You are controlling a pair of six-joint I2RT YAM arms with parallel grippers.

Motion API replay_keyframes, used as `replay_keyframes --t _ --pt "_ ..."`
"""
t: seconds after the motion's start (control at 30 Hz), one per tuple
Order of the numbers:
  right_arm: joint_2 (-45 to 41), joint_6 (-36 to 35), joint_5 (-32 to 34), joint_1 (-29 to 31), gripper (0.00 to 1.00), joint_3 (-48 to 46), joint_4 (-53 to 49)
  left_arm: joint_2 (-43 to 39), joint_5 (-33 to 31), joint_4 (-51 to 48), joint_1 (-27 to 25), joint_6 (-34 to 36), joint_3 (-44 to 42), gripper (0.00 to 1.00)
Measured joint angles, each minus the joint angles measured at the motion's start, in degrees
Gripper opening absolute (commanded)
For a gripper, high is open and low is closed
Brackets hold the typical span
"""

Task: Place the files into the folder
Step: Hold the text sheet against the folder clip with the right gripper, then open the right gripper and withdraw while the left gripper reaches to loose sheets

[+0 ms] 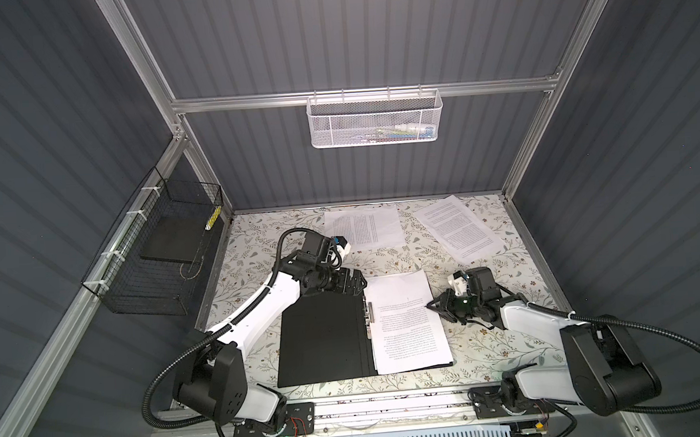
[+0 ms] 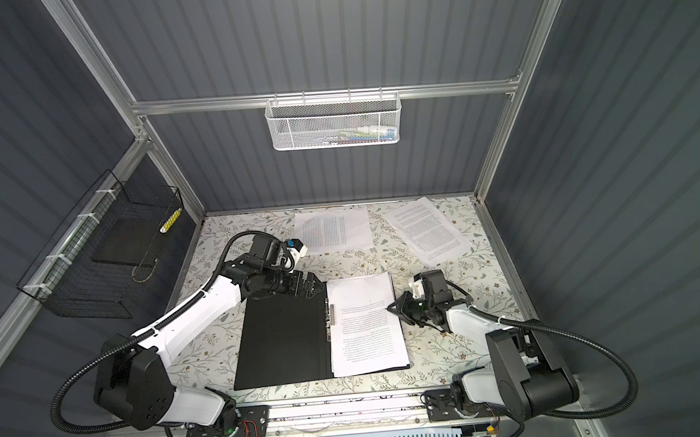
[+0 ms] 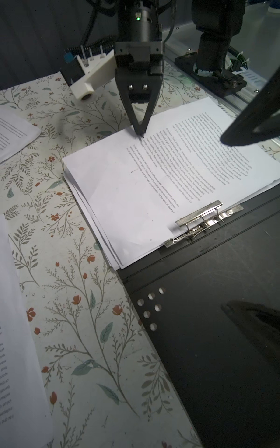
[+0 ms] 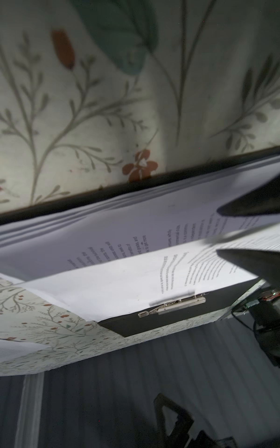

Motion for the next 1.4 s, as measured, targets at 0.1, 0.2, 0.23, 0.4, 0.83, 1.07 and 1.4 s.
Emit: replay_keyframes --t 0.1,0.2,0.23,0.4,0.83,1.07,1.4 --pt "-1.9 -0.24 2.05 0.02 0.78 0.26 -1.49 0.92 -0.59 1.27 0.79 -4.24 0.0 1.0" --pt "-3.41 -1.07 5.38 0.04 0.88 1.44 -3.89 3.48 0.09 5.25 3.26 -11.3 -0.07 1.0" --pt "-3.61 -1.4 6.6 0.04 0.91 2.12 -4.68 4.5 0.24 7.41 4.07 -14.05 -0.28 1.0" --pt "-3.61 -3.78 11.19 0.04 0.99 6.25 -7.21 10.69 0.33 16.79 5.84 -26.75 -0.17 0.97" --pt "0.81 -8.33 10.78 -0.79 0.99 11.58 -4.0 34.27 -5.68 37.7 2.34 -51.39 10.08 0.92" --pt "2.6 -8.33 6.1 -2.36 0.99 11.58 -0.76 38.6 -11.96 47.58 1.2 -62.01 11.91 0.92" --pt "4.5 -7.06 1.07 -5.25 0.99 10.45 3.28 46.53 -17.99 59.49 0.96 -71.45 17.46 0.93"
